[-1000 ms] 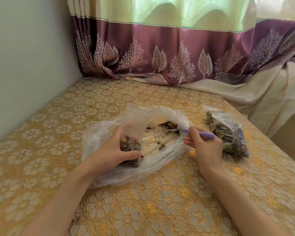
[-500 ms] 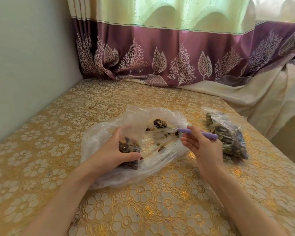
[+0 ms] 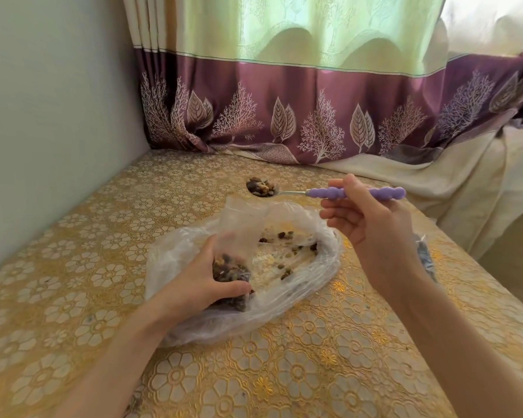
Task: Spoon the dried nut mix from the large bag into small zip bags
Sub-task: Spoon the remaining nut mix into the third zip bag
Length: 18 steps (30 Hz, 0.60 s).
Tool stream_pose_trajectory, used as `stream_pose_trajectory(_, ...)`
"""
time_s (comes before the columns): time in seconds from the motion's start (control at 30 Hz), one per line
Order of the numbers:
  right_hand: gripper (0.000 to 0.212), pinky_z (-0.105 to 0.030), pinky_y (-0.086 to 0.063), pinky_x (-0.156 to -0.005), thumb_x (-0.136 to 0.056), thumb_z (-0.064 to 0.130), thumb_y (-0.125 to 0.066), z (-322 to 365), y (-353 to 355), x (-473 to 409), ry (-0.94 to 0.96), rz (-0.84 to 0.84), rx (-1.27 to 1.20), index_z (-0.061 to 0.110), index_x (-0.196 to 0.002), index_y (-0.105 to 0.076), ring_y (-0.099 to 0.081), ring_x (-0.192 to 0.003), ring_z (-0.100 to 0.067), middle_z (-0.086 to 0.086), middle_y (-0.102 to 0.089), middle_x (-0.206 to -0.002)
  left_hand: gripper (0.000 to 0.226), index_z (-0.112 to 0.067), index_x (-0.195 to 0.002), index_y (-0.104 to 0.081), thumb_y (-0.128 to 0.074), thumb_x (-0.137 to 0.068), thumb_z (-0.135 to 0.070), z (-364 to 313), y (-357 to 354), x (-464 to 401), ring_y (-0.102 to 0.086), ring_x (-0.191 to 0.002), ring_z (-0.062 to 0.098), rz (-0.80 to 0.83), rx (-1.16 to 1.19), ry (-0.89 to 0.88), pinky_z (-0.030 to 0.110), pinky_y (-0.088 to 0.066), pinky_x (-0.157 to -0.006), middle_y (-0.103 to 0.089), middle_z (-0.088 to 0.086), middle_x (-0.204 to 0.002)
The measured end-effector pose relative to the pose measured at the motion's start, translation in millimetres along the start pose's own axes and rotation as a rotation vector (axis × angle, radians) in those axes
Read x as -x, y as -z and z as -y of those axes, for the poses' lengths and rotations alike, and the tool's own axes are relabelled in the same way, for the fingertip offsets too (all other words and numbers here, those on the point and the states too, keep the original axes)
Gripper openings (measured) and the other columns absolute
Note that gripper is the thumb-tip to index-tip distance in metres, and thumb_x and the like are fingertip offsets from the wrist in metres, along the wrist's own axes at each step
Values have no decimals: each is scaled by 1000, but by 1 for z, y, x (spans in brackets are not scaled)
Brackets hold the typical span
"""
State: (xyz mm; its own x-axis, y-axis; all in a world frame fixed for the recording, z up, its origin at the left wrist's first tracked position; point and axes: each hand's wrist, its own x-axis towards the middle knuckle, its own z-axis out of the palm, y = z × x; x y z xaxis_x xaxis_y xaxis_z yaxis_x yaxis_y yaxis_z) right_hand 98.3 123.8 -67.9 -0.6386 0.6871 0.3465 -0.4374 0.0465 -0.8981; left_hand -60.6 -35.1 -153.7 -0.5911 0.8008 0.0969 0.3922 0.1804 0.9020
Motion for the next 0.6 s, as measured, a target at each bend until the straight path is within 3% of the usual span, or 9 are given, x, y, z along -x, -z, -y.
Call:
stream_pose_trajectory(0.17, 22, -20, -52, -57, -92, 16, -56, 1, -6, 4, 24, 76, 75, 8, -79, -71, -64, -64, -19, -17, -73, -86, 78, -41, -125, -29, -81, -69, -23, 0, 0, 1, -55, -95, -2, -7, 8, -10, -1, -39, -65, -52, -9, -117)
stream_pose_trajectory(0.3, 14, -21, -53, -58, -90, 10, -58, 0, -4, 4, 70, 145, 179, 8, -85, -71, -65, -65, -18, -12, -74, -85, 77, -38, -125, -30, -80, -70, -21, -1, 0, 1, -56, -83, -15, 0, 32, -7, -1, -40, -63, -54, -15, -110)
stream_pose_trajectory(0.43, 14, -24, -55, -61, -91, 4, -57, -3, 0, 3, 123, 229, 313, 9, -93, -69, -66, -68, -18, -8, -75, -88, 77, -36, -126, -33, -81, -68, -22, 0, 0, 0, -58, -90, -8, 0, 49, 10, 5, -43, -71, -57, -14, -111)
stream_pose_trajectory(0.6, 12, -22, -54, -60, -90, 8, -57, -8, 8, -1, 124, 168, 200, 6, -93, -68, -65, -67, -17, -12, -74, -87, 80, -38, -126, -29, -81, -68, -22, -2, -1, 2, -54, -85, -15, -6, 25, -2, 2, -41, -66, -49, -21, -107)
